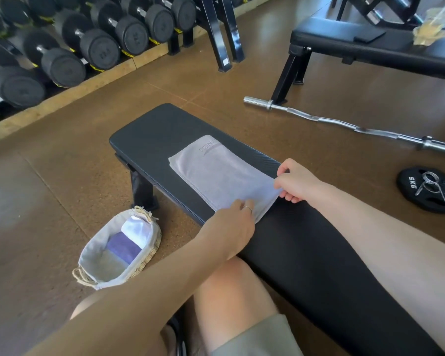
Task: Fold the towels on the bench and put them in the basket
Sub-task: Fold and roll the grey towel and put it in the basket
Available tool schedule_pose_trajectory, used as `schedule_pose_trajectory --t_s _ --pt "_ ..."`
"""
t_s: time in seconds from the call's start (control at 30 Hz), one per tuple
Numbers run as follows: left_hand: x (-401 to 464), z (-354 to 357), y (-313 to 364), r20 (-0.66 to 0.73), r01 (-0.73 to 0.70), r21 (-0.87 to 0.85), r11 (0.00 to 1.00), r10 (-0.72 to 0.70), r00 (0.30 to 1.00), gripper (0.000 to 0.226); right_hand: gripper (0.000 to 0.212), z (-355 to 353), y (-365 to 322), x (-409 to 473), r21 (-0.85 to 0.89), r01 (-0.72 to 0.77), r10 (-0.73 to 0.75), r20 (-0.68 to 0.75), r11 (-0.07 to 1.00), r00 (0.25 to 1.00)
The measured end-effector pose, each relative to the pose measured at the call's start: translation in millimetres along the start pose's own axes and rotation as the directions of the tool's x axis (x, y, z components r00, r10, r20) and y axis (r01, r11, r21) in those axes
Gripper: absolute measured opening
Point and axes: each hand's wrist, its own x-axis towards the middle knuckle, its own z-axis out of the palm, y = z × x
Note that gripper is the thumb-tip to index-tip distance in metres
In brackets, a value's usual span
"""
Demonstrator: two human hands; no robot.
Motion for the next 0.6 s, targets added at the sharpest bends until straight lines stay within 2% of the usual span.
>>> schedule_pose_trajectory --t_s 0.13,0.2,0.3,0.43,0.6 --pt "-6.5 0.3 -3.6 -0.007 0.050 -0.268 0.962 -0.053 0.999 0.056 0.025 -10.0 4.8 -9.8 0.182 -0.062 0.030 0.174 0.981 0.984" --pt "-6.0 -1.5 -1.5 -0.043 0.085 -0.307 0.948 -0.103 0.994 0.055 0.026 -13.4 7.4 -12.1 0.236 -0.089 0.027 0.255 0.968 0.966" --pt "-3.1 -2.4 3.5 -0.053 0.152 -0.358 0.921 -0.182 0.982 0.049 0.027 -15.4 9.4 -11.1 0.312 -0.111 0.031 0.252 0.943 0.967" --pt "-5.0 -4.0 6.5 -0.085 0.188 -0.315 0.930 -0.225 0.971 0.027 0.020 -13.3 8.5 -6.8 0.335 -0.100 0.044 0.172 0.937 0.984" --pt "-11.7 2.3 3.4 -0.112 0.075 -0.147 0.986 -0.092 0.989 0.018 0.017 -9.7 13.2 0.4 0.260 -0.087 0.053 0.134 0.962 0.990"
